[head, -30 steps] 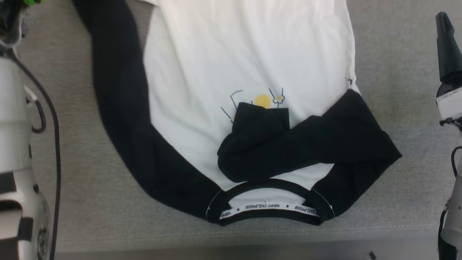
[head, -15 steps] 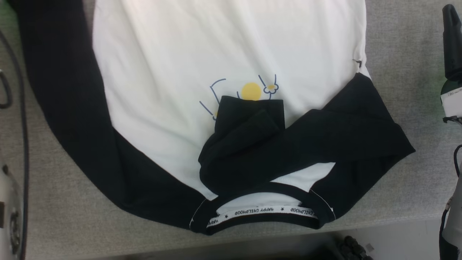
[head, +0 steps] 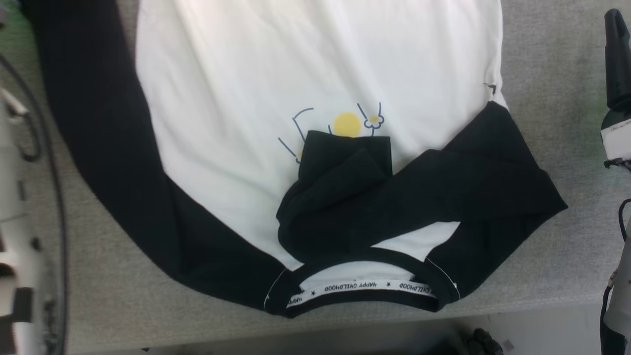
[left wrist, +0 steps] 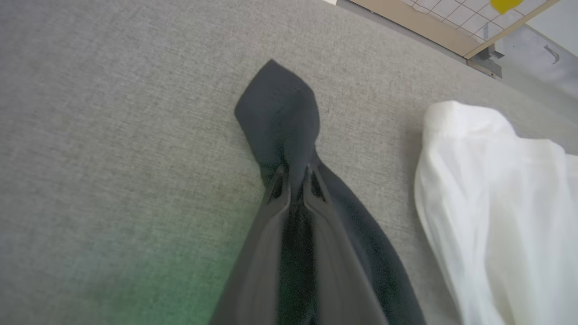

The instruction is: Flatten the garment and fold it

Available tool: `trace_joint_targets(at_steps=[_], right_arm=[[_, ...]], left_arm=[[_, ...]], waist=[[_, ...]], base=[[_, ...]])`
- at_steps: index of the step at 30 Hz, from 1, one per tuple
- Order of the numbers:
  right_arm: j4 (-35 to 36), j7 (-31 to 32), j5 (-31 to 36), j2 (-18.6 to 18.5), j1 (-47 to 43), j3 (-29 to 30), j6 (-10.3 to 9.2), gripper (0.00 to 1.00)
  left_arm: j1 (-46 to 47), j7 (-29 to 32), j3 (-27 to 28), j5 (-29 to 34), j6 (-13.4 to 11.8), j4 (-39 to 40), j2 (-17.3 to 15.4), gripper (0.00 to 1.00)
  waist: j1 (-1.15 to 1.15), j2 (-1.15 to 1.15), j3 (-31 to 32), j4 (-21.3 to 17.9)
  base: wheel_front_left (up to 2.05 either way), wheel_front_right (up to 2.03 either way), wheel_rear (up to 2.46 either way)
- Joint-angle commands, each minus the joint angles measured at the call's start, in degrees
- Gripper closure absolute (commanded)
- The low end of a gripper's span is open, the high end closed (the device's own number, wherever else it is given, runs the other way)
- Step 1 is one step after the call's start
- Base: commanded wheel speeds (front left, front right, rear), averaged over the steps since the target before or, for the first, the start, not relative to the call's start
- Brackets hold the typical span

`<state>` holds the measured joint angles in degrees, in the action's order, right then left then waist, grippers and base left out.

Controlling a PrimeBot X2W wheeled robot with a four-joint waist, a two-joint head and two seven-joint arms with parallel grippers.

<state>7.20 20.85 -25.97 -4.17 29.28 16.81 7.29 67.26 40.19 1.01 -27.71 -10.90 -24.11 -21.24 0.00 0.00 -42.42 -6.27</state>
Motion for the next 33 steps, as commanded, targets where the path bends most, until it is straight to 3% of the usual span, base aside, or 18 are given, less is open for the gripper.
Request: trace_joint_targets(at_steps=[1,10,18,26,33], right_arm=[[-0.52,-0.55,0.46,-0.18,0.21,-0.01,0.20,0.00],[-3.07,-0.07,1.60,-0.57,-2.60,1.24,0.20,0.00],[-5.49,0.10,2.65,0.17,-6.91,2.07,0.20,0.00],[-6.69,0.60,4.13,0.75,-10.82,2.38,0.20,0.00],[-6.85,0.66,4.44,1.11,-12.85,2.28,0.20,0.00]], left_arm=[[-1.59,-2.17,1.09,-1.65,-0.34,-0.39,1.75,1.00],[-6.96,-15.37,10.43,-10.07,3.82,-1.34,4.67,1.00],[-17.17,-17.99,12.45,-13.93,9.44,3.22,6.50,1.00],[-25.06,-15.65,3.94,-13.18,12.96,14.11,13.29,1.00],[-27.31,-13.28,-7.98,-14.55,11.90,17.05,17.97,1.00]], waist=[[0.00,0.00,2.94,1.53],[0.00,0.00,14.45,5.70],[0.00,0.00,24.57,7.22],[0.00,0.00,31.75,7.23],[0.00,0.00,33.85,6.43]], base=[[0.00,0.00,0.00],[0.00,0.00,0.00],[0.00,0.00,0.00],[0.00,0.00,0.00],[0.00,0.00,0.00]])
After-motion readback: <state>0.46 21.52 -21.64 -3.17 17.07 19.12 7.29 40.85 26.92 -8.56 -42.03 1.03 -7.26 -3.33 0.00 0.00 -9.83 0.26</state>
